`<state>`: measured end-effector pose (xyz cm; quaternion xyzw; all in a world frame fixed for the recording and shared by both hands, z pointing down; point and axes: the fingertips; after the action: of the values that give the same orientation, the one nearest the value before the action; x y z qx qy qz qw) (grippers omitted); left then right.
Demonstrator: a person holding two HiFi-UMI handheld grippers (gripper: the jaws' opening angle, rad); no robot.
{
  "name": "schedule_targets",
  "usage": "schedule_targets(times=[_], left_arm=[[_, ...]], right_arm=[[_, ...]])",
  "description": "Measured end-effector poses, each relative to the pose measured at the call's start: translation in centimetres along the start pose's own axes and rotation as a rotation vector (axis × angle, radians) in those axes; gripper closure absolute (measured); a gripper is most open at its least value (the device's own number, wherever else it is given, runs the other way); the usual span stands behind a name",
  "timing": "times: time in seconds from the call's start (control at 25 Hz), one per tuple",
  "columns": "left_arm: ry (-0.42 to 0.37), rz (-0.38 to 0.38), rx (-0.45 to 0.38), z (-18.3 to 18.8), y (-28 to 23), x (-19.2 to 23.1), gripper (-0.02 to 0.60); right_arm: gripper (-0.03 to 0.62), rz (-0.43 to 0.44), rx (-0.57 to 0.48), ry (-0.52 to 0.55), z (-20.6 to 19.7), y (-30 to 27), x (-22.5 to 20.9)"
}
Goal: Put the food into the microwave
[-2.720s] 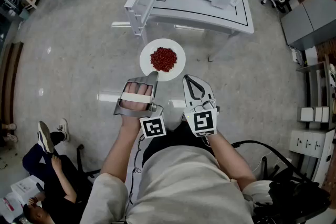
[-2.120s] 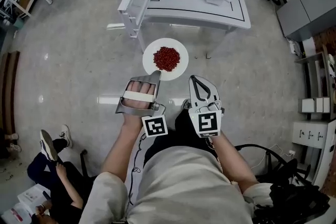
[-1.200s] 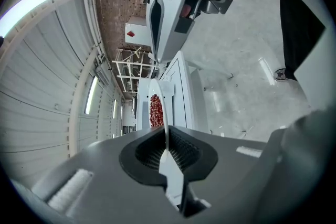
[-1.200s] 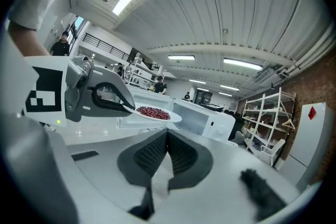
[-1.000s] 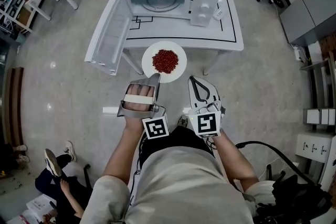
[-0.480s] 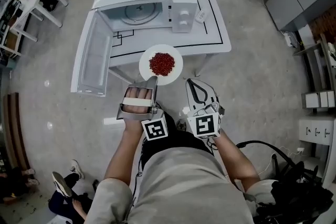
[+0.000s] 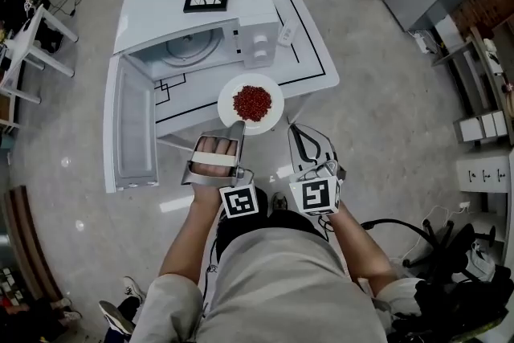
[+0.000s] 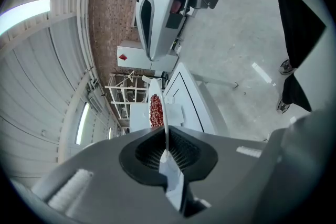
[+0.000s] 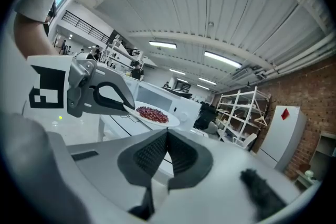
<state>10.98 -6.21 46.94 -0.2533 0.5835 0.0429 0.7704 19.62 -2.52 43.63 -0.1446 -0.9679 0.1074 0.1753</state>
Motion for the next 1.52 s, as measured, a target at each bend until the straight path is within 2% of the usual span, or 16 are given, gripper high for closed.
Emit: schedule_targets(times=[0.24,0.6,0.72,0.8,0.88,0.92,0.96,1.08,1.2,1.28,1.52], left_arm=[[0.008,-0.003,-0.014,-2.0,-2.1,0.3,0.561],[0.047,-0.043,0.119,-10.5,-3.6,-2.0,0.561],[0.061,-0.050,0.155,-12.9,-4.1,-2.8,0.561],[0.072,-0.050,0.166,-14.1,-4.6,-3.1,0.561],[0.073,-0.050,0.166,-14.6,-5.1,-3.5,0.561],[0.068,-0.054,0.164,-14.7,-5.3,-3.8,0.561],[0.063,-0.060,0.160,-14.7,-5.6,-4.2,0.561],[0.057,-0.071,0.146,-14.5,-6.2,-4.6,0.561],[0.045,-0.062,0.143,-14.4,-7.5,-4.6,0.561],[0.050,-0.061,0.149,-14.4,-8.5,-4.6,0.560],[0.102,-0.077,0.189,-15.1,-11.1,-4.7,0.551]], right_arm=[[0.583,-0.008,0.019,0.018,0.3,-2.8,0.3],[0.583,0.157,-0.013,0.077,3.7,-11.3,6.5],[0.583,0.188,-0.008,0.099,3.9,-13.0,8.2],[0.583,0.179,0.007,0.200,3.8,-14.2,9.0],[0.563,0.139,0.035,0.408,3.3,-15.2,9.7],[0.491,0.114,0.047,0.530,2.9,-15.7,10.1],[0.471,0.091,0.053,0.642,2.6,-16.1,10.4],[0.467,0.057,0.044,0.860,2.3,-17.1,11.1],[0.469,0.038,0.013,1.006,2.2,-19.0,11.6],[0.540,0.038,0.007,1.075,1.7,-20.2,11.7],[0.566,0.070,0.016,1.149,0.9,-23.1,10.9]])
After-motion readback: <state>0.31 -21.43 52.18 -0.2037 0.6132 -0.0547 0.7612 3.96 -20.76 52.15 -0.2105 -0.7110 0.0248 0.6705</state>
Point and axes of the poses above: the fingertips, and each gripper's own axes: y backward along the fingers, x to its left, z out of its top, and after that the axes turned 7 degrees about -y, right-handed
